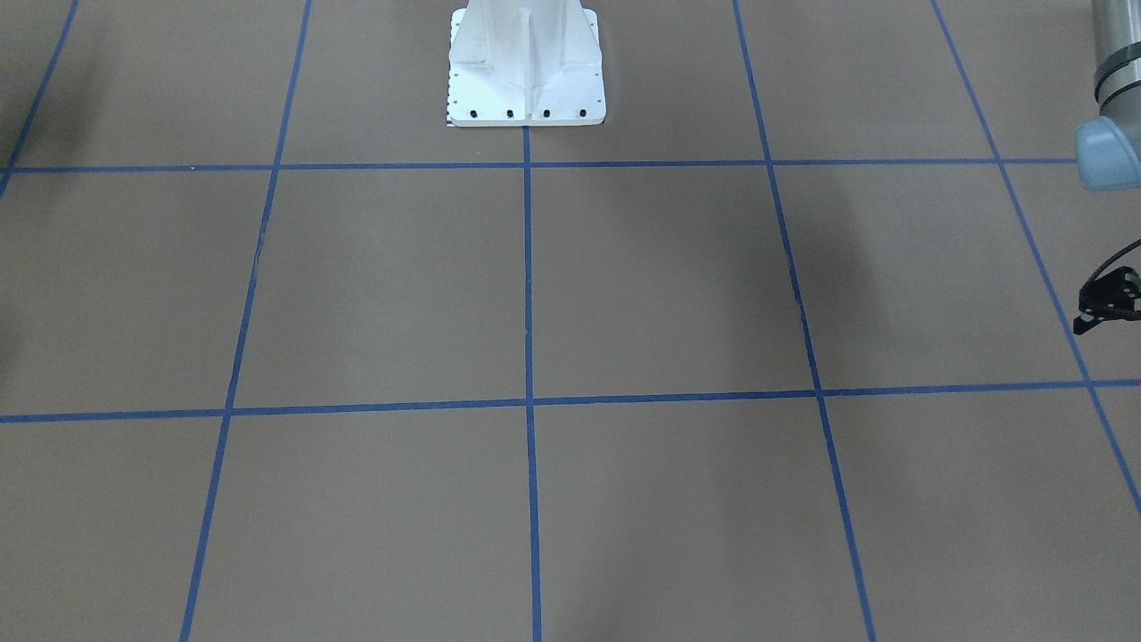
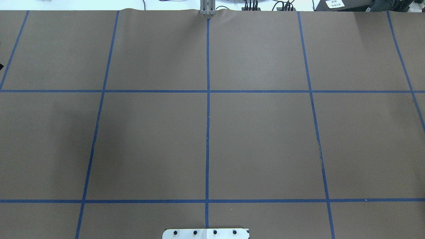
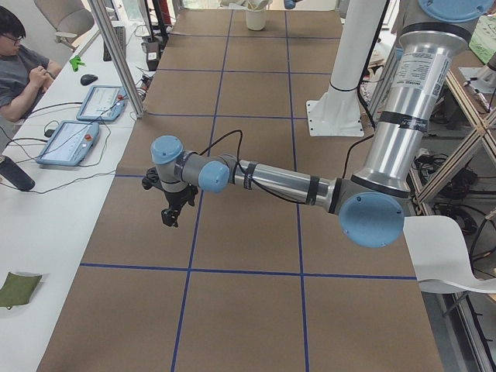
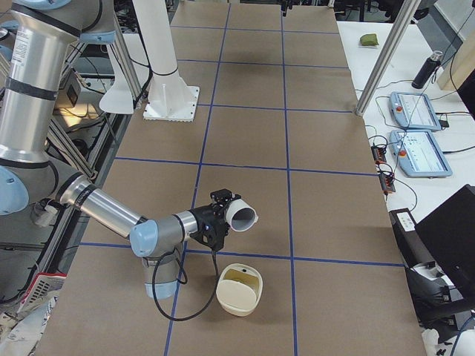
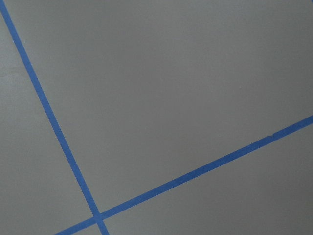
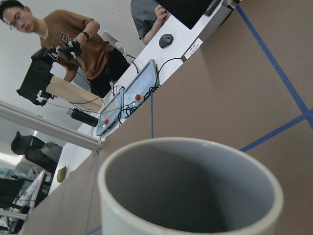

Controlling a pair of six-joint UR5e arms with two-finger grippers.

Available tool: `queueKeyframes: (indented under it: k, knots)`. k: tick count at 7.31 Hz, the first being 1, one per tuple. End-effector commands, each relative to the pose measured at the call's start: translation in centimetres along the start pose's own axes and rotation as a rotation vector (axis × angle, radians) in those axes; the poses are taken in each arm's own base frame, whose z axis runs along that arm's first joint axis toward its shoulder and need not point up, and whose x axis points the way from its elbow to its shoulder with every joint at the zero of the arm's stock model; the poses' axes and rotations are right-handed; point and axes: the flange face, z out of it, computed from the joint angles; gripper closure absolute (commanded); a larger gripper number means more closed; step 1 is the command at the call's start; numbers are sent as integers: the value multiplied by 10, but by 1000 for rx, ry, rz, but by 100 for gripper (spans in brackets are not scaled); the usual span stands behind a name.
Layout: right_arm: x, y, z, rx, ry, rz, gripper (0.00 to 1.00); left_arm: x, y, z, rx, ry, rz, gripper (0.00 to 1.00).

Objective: Left arm hands cup to right arm to dump lemon

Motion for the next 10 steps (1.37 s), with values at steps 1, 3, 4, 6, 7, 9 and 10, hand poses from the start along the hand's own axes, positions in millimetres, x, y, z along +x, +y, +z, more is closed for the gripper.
queueKeyframes:
  k: [1,3,4,6,7,9,10]
  knots:
    - [-14,-9,20,-107,83,-209,100,-1,1,1,-1,-1,0,0]
    - [-21,-16,50,-172,105,-324,100,-1,1,2,-4,0,-1,0]
    - [-30,-21,75,-207,99,-334,100,-1,1,2,-4,0,-2,0]
    - [-68,-51,141,-245,86,-342,100,0,1,1,-3,1,-4,0]
    - [-101,-71,175,-253,90,-338,100,0,0,1,-2,3,-8,0]
    - [-167,-87,256,-290,104,-332,100,3,-4,0,-1,6,-12,0]
    - [-189,-80,296,-275,118,-343,100,7,-11,-5,-9,10,-44,0]
